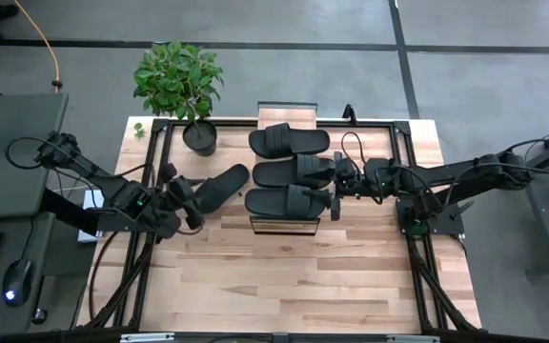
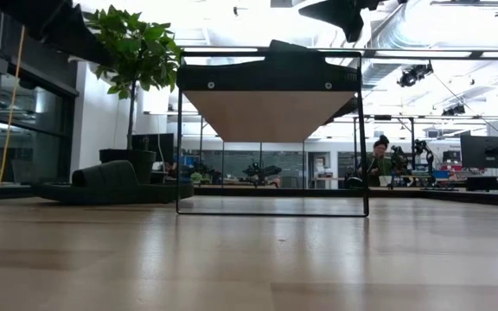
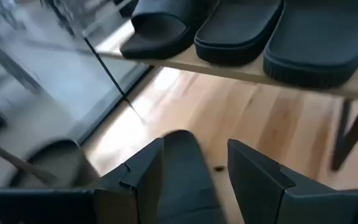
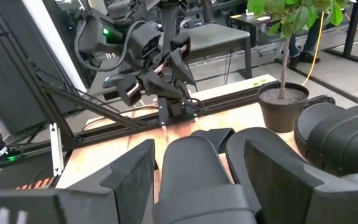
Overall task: Pick and place slides into the shelf
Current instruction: Put the black slipper on the shelf
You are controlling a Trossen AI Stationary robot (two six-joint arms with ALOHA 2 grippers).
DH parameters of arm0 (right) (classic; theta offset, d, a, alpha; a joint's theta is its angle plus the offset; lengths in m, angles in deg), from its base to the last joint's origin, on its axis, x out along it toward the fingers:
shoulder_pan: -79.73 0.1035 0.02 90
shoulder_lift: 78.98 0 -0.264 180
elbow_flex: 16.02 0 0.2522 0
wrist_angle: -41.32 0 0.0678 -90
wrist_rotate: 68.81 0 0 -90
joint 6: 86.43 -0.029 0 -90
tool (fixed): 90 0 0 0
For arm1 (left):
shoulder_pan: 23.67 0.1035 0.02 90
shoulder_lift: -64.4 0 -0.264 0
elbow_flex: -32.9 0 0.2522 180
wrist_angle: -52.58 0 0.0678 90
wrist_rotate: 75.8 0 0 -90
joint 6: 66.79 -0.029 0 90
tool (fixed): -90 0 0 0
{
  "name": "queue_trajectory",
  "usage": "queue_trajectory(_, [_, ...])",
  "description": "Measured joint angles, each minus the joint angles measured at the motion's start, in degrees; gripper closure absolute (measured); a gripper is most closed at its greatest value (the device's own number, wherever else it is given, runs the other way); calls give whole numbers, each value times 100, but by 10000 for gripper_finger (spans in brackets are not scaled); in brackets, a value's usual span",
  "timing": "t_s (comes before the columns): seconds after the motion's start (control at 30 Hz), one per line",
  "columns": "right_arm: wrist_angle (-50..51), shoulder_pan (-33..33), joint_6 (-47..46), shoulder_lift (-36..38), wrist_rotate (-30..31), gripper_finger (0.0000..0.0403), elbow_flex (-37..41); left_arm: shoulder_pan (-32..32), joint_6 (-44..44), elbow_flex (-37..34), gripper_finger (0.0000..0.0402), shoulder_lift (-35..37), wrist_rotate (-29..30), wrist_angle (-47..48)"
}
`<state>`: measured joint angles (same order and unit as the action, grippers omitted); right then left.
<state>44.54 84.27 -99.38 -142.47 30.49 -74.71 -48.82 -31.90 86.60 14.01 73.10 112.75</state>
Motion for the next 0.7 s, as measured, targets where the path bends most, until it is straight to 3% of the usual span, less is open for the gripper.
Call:
queue_trajectory(0.27, [76, 42, -144, 0, -89, 164, 0, 0, 2129, -31, 241, 0, -372, -16])
queue_trajectory(0.7, [213, 37, -190, 0, -95, 164, 0, 0, 3578, -793, 241, 0, -160, 54])
